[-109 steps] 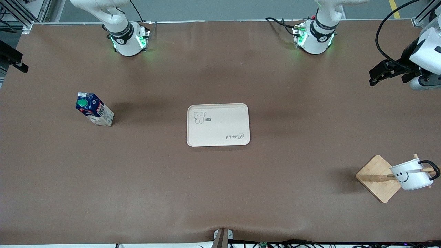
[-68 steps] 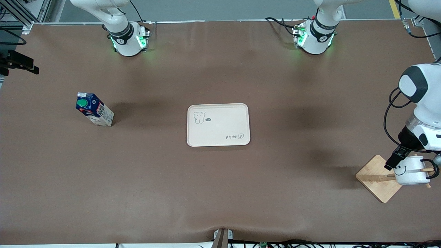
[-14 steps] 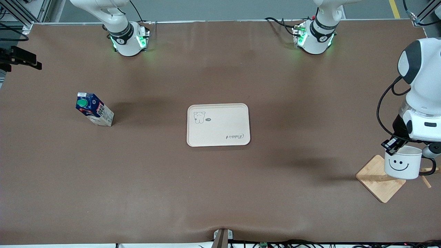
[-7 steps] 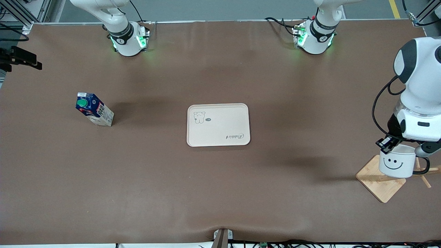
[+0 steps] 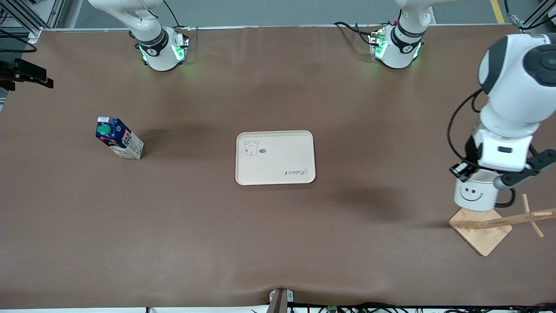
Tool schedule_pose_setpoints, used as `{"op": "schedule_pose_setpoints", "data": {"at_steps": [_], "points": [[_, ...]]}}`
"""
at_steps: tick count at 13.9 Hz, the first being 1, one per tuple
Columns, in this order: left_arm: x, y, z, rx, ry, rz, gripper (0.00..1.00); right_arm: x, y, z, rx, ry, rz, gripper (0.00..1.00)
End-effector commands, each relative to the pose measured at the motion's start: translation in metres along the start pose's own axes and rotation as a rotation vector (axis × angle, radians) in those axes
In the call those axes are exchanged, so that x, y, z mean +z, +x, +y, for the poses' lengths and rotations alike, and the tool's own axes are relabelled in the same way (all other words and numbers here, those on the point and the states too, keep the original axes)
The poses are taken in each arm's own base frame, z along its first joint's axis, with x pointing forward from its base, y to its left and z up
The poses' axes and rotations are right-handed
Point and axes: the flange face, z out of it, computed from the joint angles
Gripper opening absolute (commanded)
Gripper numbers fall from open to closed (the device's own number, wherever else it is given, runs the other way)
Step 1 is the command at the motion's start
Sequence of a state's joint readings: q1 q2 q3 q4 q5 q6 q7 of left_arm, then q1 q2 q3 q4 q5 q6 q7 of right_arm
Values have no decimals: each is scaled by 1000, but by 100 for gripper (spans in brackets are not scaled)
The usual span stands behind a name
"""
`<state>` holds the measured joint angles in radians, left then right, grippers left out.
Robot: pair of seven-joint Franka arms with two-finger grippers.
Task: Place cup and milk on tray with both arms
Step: 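Lift the mug off the stand and carry it over the tray, then lower the mug onto the tray while the right gripper reaches the milk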
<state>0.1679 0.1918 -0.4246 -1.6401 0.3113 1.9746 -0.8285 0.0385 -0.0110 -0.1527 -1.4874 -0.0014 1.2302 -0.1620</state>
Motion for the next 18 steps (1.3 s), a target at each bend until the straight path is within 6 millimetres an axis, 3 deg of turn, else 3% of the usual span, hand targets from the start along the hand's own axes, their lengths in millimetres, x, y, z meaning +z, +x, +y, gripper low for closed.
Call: {"op": "schedule_pose_setpoints", "data": {"at_steps": [1,7,10,12,15,18], "points": [[-8,-34,38,-21,-2,-26,0,2,-1,-1,13,0,-16,100],[-14,-128,143,-54,-110,-207,0,0,-1,-1,6,-9,-13,100],[-8,-167,181,-66,-149,-332,0,0,-1,-1,4,-10,-12,100],[16,-201,208,-87,-139,-452,0,0,-1,-1,4,-10,-12,100],[57,-237,256,-187,-94,-552,0,5,0,0,18,-9,-22,100],[96,-272,287,-324,-13,-620,0,24,7,1,16,-5,-40,100]]}}
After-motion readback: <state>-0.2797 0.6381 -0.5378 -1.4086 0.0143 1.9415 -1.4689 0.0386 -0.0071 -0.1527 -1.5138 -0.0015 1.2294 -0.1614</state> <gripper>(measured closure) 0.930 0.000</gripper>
